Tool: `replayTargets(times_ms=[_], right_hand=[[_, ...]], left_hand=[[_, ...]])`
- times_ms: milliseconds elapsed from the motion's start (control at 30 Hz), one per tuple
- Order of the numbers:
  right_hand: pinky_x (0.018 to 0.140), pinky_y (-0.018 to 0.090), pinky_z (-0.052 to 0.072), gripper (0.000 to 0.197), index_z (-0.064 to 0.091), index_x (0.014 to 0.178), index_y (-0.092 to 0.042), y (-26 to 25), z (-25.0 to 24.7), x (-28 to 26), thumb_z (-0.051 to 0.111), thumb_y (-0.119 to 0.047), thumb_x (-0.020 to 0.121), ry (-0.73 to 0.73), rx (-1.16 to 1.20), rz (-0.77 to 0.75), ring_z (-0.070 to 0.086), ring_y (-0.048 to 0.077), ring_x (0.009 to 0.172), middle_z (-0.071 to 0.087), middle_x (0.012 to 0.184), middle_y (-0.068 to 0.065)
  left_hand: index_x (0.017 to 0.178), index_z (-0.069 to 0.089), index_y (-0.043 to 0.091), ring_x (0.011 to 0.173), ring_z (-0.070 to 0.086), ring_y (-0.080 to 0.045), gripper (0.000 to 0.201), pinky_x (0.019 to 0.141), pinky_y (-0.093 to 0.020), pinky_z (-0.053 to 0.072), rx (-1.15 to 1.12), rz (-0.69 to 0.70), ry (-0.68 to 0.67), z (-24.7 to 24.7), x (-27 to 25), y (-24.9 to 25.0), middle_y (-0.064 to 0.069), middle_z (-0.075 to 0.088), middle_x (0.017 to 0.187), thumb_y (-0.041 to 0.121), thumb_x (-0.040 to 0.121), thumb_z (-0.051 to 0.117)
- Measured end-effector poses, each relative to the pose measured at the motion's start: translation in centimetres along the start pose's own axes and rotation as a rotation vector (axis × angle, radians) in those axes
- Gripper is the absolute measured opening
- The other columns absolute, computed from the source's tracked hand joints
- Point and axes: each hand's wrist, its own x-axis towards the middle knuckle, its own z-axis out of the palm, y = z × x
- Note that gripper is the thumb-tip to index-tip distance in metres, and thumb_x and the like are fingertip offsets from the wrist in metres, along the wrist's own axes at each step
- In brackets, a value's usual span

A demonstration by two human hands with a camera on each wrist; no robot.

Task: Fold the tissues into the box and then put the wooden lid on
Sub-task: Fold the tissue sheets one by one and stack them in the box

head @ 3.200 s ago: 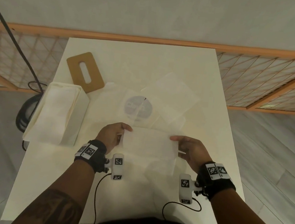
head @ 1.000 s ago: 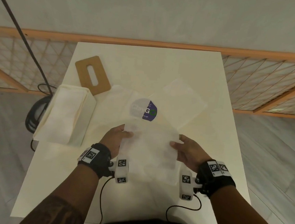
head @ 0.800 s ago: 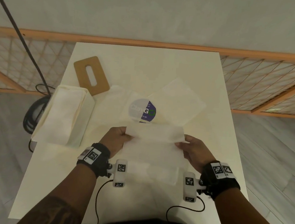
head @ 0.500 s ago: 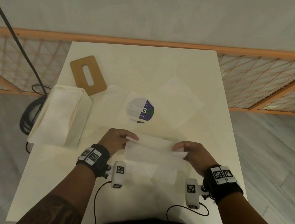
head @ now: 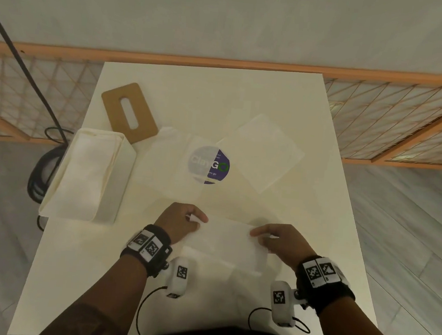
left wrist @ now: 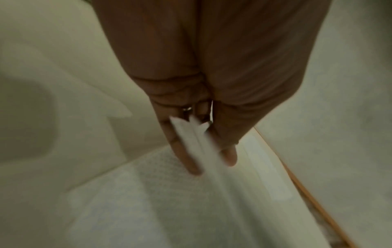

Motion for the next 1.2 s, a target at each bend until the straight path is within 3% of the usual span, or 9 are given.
replayTargets(times_ms=[167,433,600,733,800,933,1033,1133,1200], right_hand=[[0.084,0.028,0.049,0.019,0.077,0.097,-0.019,-2.8,-0.2,1.5,0.061,-0.030,0.096,0.259,-0.503,0.030,0.069,0.025,0.097,0.076,0.100,0.003],[0.090,0.039,0.050,0.058,0.065,0.118,-0.001,-9.2,-1.4,8.6,0.063,-0.054,0.095,0.508,-0.349,0.255,0.063,0.040,0.115,0.067,0.126,0.019],[0.086,0.038,0.051,0.042,0.068,0.111,0.000,-9.2,-2.3,10.4,0.069,-0.038,0.093,0.553,-0.318,0.279,0.066,0.039,0.110,0.069,0.121,0.020],[0.081,0.035,0.048,0.025,0.069,0.096,-0.009,-8.3,-2.8,9.5,0.064,-0.034,0.093,0.422,-0.266,0.183,0.063,0.032,0.094,0.071,0.106,0.014],[0.083,0.044,0.055,0.019,0.062,0.078,-0.011,-7.2,-2.4,7.4,0.070,-0.028,0.084,0.353,0.098,0.073,0.062,0.031,0.082,0.066,0.086,0.013],[0.060,0.029,0.047,0.030,0.043,0.066,-0.009,-6.4,-1.2,1.2,0.050,0.006,0.091,0.091,0.699,-0.056,0.053,0.023,0.064,0.050,0.065,0.006],[0.055,0.025,0.049,0.030,0.041,0.069,-0.009,-6.3,-1.1,-2.0,0.042,0.012,0.090,-0.083,0.836,-0.091,0.054,0.018,0.061,0.051,0.067,0.005],[0.052,0.022,0.049,0.021,0.042,0.071,-0.008,-5.6,-0.9,-3.2,0.055,0.007,0.078,-0.152,0.833,-0.095,0.052,0.017,0.059,0.052,0.067,0.005],[0.056,0.023,0.052,0.019,0.044,0.074,-0.007,-5.1,-0.6,-3.5,0.060,0.003,0.072,-0.175,0.807,-0.081,0.057,0.017,0.063,0.059,0.073,0.007]], left_hand=[[0.082,0.072,0.027,0.090,0.059,-0.006,0.024,0.086,-0.021,0.048,0.175,0.061,0.103,1.9,-0.3,0.4,0.007,0.062,0.103,0.003,0.085,0.069],[0.078,0.066,0.027,0.098,0.059,-0.015,0.019,0.083,-0.022,0.047,0.170,0.027,0.183,3.7,-1.1,-0.3,0.005,0.047,0.113,0.013,0.076,0.079],[0.080,0.064,0.031,0.106,0.047,-0.014,0.024,0.088,-0.029,0.046,0.229,-0.025,0.246,3.1,-1.4,-0.4,0.009,0.038,0.119,0.029,0.072,0.086],[0.089,0.067,0.027,0.106,0.043,-0.013,0.029,0.093,-0.028,0.037,0.229,0.069,0.386,2.4,-1.4,0.1,0.009,0.043,0.121,0.049,0.077,0.081],[0.094,0.067,0.026,0.105,0.054,-0.013,0.032,0.097,-0.031,0.041,0.074,0.037,0.400,2.0,-1.1,1.2,0.009,0.057,0.114,0.058,0.086,0.070],[0.101,0.062,0.020,0.106,0.066,-0.022,0.077,0.096,-0.040,0.051,-0.625,-0.174,0.155,0.9,-0.3,4.8,0.001,0.069,0.116,0.091,0.070,0.053],[0.117,0.063,0.014,0.114,0.067,-0.023,0.096,0.101,-0.045,0.050,-1.008,-0.347,-0.030,0.4,0.2,5.8,-0.003,0.071,0.120,0.088,0.057,0.054],[0.123,0.067,0.022,0.115,0.066,-0.012,0.078,0.097,-0.039,0.051,-0.883,-0.181,-0.075,0.4,0.0,5.7,0.006,0.073,0.119,0.077,0.067,0.062],[0.104,0.074,0.027,0.095,0.069,-0.006,0.043,0.085,-0.030,0.050,-0.774,-0.027,-0.018,0.5,-0.4,5.3,0.011,0.076,0.101,0.059,0.076,0.078]])
